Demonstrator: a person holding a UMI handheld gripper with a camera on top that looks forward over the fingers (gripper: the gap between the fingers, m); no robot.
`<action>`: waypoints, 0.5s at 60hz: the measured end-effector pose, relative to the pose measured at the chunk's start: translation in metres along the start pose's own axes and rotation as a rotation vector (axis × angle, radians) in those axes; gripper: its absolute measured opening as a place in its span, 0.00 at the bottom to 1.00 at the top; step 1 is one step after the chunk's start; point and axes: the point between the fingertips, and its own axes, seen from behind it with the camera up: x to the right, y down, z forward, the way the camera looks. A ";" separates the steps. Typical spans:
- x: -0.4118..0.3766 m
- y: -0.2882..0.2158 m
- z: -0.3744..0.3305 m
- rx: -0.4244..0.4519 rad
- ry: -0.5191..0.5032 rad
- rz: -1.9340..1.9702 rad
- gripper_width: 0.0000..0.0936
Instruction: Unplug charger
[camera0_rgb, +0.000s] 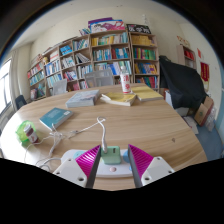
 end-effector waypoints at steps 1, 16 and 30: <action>0.001 0.000 0.005 -0.008 -0.004 0.002 0.58; -0.006 0.015 0.015 -0.016 -0.018 -0.091 0.36; -0.007 0.014 0.014 -0.071 -0.061 -0.101 0.24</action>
